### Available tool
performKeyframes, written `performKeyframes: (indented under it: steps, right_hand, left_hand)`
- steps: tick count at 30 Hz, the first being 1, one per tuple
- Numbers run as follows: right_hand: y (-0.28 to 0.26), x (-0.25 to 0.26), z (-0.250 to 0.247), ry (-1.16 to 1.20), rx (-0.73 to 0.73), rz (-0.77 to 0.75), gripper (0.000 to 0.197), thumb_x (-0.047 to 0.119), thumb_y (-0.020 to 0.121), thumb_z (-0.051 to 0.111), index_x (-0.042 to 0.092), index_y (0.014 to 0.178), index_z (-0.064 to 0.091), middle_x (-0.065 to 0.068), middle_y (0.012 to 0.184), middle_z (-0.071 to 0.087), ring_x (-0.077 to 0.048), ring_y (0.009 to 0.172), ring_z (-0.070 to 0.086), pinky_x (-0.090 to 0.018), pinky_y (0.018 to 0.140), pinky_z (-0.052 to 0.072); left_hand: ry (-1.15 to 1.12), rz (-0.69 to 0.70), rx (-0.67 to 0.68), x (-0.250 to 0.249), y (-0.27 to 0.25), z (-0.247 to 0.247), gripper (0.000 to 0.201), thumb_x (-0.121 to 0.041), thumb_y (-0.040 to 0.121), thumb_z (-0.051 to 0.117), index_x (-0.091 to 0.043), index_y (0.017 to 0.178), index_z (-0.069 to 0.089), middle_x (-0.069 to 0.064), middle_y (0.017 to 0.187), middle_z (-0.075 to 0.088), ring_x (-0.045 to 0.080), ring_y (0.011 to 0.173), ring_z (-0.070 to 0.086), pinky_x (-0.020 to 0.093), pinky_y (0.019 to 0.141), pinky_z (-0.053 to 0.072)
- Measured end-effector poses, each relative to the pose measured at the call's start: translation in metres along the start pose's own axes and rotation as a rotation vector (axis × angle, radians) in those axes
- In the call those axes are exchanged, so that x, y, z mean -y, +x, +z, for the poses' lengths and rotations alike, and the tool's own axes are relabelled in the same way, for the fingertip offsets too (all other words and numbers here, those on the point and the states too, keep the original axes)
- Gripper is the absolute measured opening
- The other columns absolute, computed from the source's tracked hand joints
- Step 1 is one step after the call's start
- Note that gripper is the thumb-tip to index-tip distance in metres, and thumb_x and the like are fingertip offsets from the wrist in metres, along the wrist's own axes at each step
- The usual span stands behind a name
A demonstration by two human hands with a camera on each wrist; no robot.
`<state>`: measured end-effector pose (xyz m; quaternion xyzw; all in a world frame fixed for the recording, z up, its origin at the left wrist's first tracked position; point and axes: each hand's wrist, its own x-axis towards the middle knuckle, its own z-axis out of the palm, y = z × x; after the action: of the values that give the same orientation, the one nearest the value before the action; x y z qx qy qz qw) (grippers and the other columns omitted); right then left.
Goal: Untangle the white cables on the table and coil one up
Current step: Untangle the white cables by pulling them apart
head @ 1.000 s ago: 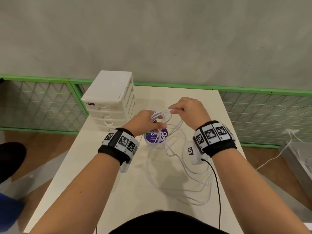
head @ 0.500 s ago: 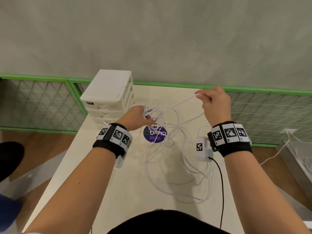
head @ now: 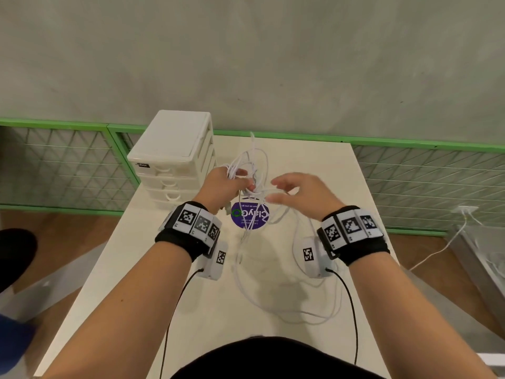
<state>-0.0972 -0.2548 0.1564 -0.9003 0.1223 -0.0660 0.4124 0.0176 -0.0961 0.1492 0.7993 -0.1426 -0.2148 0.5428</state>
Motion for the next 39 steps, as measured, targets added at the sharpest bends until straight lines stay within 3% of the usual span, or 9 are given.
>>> performKeyframes:
  steps: [3, 7, 13, 19, 23, 26, 31, 35, 39]
  right_hand:
    - [0.002, -0.001, 0.016, 0.02, 0.06, 0.005, 0.037, 0.03, 0.08, 0.072, 0.021, 0.115, 0.067, 0.005, 0.115, 0.065, -0.004, 0.097, 0.057, -0.016, 0.079, 0.041]
    - [0.004, 0.004, 0.026, 0.212, -0.012, -0.01, 0.021, 0.022, 0.083, 0.069, 0.024, 0.104, 0.072, 0.007, 0.097, 0.072, -0.007, 0.089, 0.064, -0.018, 0.078, 0.047]
    - [0.004, 0.006, 0.031, 0.415, -0.055, 0.032, 0.01, 0.014, 0.086, 0.065, 0.021, 0.093, 0.067, 0.002, 0.082, 0.069, -0.006, 0.065, 0.067, -0.017, 0.056, 0.046]
    - [0.008, 0.002, 0.03, 0.445, -0.035, 0.04, 0.014, 0.015, 0.079, 0.073, 0.02, 0.092, 0.069, 0.002, 0.115, 0.062, -0.008, 0.105, 0.059, -0.012, 0.087, 0.042]
    - [0.008, 0.004, 0.027, 0.652, 0.038, 0.062, 0.028, 0.001, 0.079, 0.07, 0.016, 0.097, 0.055, -0.001, 0.099, 0.067, -0.01, 0.088, 0.065, -0.02, 0.079, 0.051]
    - [0.01, 0.001, 0.028, 0.668, -0.041, 0.125, 0.039, -0.002, 0.076, 0.072, 0.016, 0.104, 0.052, -0.008, 0.098, 0.064, -0.018, 0.084, 0.063, -0.029, 0.076, 0.055]
    - [0.015, 0.001, 0.022, 0.596, -0.125, 0.191, 0.036, -0.002, 0.078, 0.07, 0.004, 0.112, 0.06, -0.005, 0.081, 0.063, -0.011, 0.064, 0.057, -0.017, 0.056, 0.049]
    - [0.016, 0.002, 0.019, 0.557, -0.152, 0.223, 0.016, 0.001, 0.078, 0.071, 0.012, 0.085, 0.062, -0.001, 0.071, 0.061, -0.008, 0.058, 0.057, -0.019, 0.058, 0.053]
    - [0.021, 0.0, 0.023, 0.398, -0.299, 0.28, 0.019, 0.007, 0.078, 0.066, 0.018, 0.08, 0.051, -0.002, 0.068, 0.048, -0.018, 0.055, 0.055, -0.041, 0.065, 0.059]
  left_hand:
    - [-0.022, 0.01, 0.026, -0.006, -0.001, 0.004, 0.028, -0.011, 0.082, 0.071, -0.003, 0.108, 0.065, -0.003, 0.056, 0.053, 0.002, 0.034, 0.043, 0.021, 0.041, 0.04]
    - [-0.043, 0.019, 0.025, -0.007, 0.0, 0.002, 0.028, -0.015, 0.083, 0.073, -0.002, 0.107, 0.067, -0.003, 0.053, 0.054, 0.004, 0.035, 0.044, 0.02, 0.04, 0.039]
    - [-0.064, 0.038, 0.015, -0.005, -0.003, 0.0, 0.028, -0.019, 0.084, 0.073, -0.002, 0.105, 0.068, -0.009, 0.043, 0.051, 0.003, 0.032, 0.042, 0.016, 0.034, 0.037]
    - [-0.12, 0.026, 0.102, -0.001, -0.005, -0.002, 0.022, -0.009, 0.087, 0.068, -0.003, 0.108, 0.068, -0.006, 0.042, 0.047, 0.009, 0.04, 0.039, 0.023, 0.041, 0.038]
    - [-0.155, 0.023, 0.197, 0.0, -0.003, -0.004, 0.015, -0.009, 0.09, 0.065, -0.008, 0.104, 0.07, -0.004, 0.045, 0.048, 0.012, 0.044, 0.04, 0.031, 0.051, 0.041]
    - [-0.219, 0.019, 0.222, -0.002, -0.006, -0.003, 0.014, -0.001, 0.09, 0.061, -0.01, 0.097, 0.068, -0.001, 0.055, 0.058, 0.009, 0.045, 0.042, 0.021, 0.046, 0.041]
    - [-0.335, -0.024, 0.229, 0.004, -0.006, -0.004, 0.025, 0.001, 0.09, 0.06, 0.0, 0.115, 0.062, -0.003, 0.063, 0.065, 0.007, 0.048, 0.044, 0.019, 0.047, 0.043]
    - [-0.17, 0.025, 0.202, -0.001, -0.011, -0.001, 0.013, -0.008, 0.083, 0.071, -0.009, 0.096, 0.068, -0.007, 0.058, 0.064, 0.004, 0.044, 0.051, 0.02, 0.048, 0.042]
    - [-0.119, 0.072, 0.168, -0.009, -0.013, 0.006, 0.014, -0.015, 0.075, 0.08, -0.014, 0.068, 0.068, 0.013, 0.068, 0.056, 0.013, 0.049, 0.039, 0.025, 0.049, 0.033]
